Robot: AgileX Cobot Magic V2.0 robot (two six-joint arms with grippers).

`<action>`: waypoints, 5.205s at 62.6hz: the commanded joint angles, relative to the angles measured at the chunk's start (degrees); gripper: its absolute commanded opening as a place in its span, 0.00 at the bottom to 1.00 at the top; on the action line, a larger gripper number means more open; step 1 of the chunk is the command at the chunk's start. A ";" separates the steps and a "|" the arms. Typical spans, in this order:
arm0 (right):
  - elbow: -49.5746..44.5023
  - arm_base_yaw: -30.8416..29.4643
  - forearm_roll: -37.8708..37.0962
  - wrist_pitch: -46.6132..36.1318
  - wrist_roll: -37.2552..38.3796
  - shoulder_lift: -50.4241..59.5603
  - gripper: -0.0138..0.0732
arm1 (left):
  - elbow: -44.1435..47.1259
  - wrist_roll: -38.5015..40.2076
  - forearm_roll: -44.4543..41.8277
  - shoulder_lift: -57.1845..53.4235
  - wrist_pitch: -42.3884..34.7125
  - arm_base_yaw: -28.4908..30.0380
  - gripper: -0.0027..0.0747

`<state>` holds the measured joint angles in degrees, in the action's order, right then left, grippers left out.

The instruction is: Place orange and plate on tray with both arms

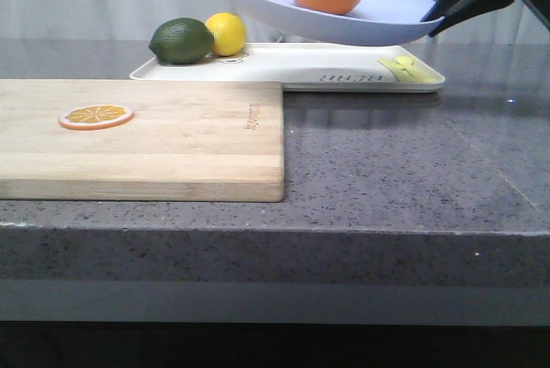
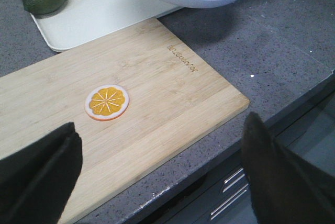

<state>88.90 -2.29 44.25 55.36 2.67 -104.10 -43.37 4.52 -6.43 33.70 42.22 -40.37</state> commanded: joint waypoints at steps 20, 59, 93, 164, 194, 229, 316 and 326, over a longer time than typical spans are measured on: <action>30.44 4.36 -9.60 1.15 16.47 -14.98 0.02 | -1.36 0.60 1.30 0.20 -4.29 0.17 0.81; 39.94 4.81 -11.18 4.12 18.49 -23.73 0.03 | -1.36 0.60 1.68 0.20 -4.19 0.17 0.81; 39.94 4.81 -11.18 4.62 18.49 -22.84 0.51 | -1.36 0.60 1.68 0.20 -4.19 0.17 0.81; 34.84 5.40 -33.04 20.96 3.52 5.80 0.50 | -1.36 0.60 3.42 0.20 -4.17 0.17 0.81; -9.14 5.40 -36.30 3.15 -6.22 34.40 0.50 | -1.36 0.60 3.42 0.20 -4.17 0.17 0.81; -48.46 5.40 -36.24 -11.24 -10.45 76.43 0.50 | -1.36 0.60 3.42 0.20 -4.26 0.17 0.81; -51.62 5.40 -36.24 -12.50 -10.40 81.93 0.02 | -1.36 0.60 3.42 0.20 -4.26 0.17 0.01; -51.62 5.40 -36.18 -12.51 -10.40 81.93 0.02 | -1.36 0.60 3.42 0.20 -4.26 0.17 0.01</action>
<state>35.99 2.88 8.17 46.75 -7.11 -21.83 -43.37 4.52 -3.44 33.70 42.12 -40.37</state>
